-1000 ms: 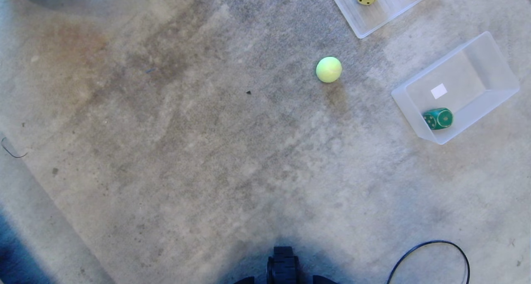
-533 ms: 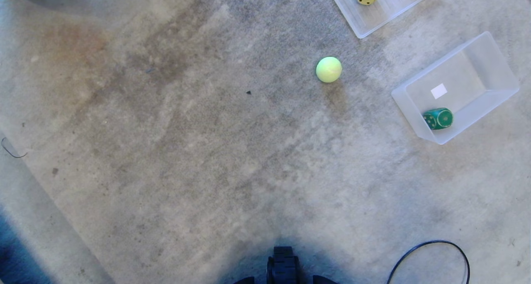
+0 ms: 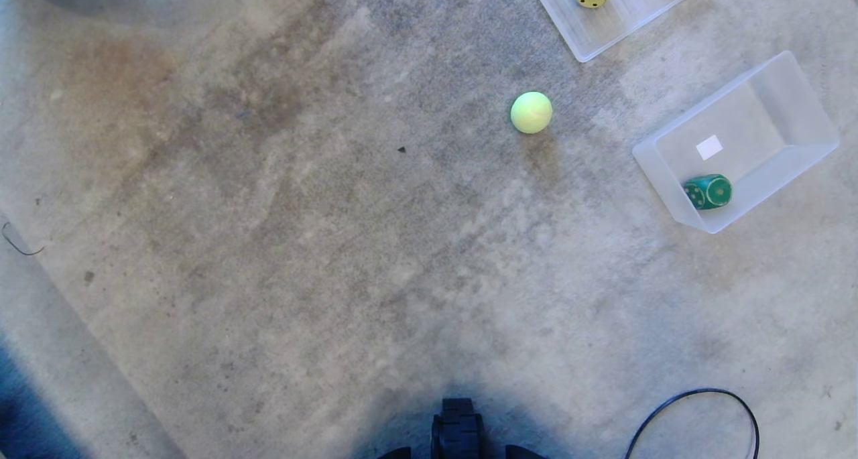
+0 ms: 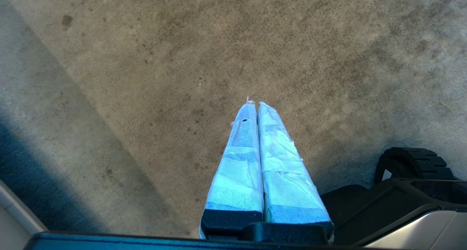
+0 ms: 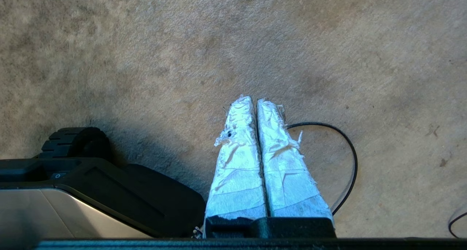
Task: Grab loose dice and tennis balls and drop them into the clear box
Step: Pick up the ball on the floor
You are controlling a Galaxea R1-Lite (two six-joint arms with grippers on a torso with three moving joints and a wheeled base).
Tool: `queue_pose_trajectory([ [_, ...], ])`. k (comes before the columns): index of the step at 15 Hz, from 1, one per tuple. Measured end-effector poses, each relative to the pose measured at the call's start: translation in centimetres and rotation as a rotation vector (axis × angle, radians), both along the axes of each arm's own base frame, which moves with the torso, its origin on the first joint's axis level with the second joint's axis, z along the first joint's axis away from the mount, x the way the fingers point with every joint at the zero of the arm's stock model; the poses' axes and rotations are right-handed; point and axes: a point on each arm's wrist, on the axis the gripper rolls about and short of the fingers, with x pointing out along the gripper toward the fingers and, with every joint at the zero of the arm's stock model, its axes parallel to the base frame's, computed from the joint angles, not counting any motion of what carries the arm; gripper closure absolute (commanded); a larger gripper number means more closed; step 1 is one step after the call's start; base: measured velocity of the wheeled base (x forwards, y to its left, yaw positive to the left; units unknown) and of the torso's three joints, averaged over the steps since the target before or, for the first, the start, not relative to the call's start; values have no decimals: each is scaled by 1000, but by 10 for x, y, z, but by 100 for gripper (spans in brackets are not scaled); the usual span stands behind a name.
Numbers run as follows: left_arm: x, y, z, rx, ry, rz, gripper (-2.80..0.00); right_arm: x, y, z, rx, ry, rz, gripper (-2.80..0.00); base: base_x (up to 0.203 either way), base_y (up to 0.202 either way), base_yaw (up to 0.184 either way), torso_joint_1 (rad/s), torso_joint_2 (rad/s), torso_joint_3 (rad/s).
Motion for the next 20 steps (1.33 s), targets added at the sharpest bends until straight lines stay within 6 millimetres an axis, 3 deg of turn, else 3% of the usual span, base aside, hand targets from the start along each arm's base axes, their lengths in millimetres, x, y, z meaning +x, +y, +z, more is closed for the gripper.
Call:
queue_pose_trajectory([
  [20, 0, 0, 0, -32, 1, 16, 0, 0, 0, 0, 1, 1, 0, 0, 0, 0, 0, 2, 0, 191],
])
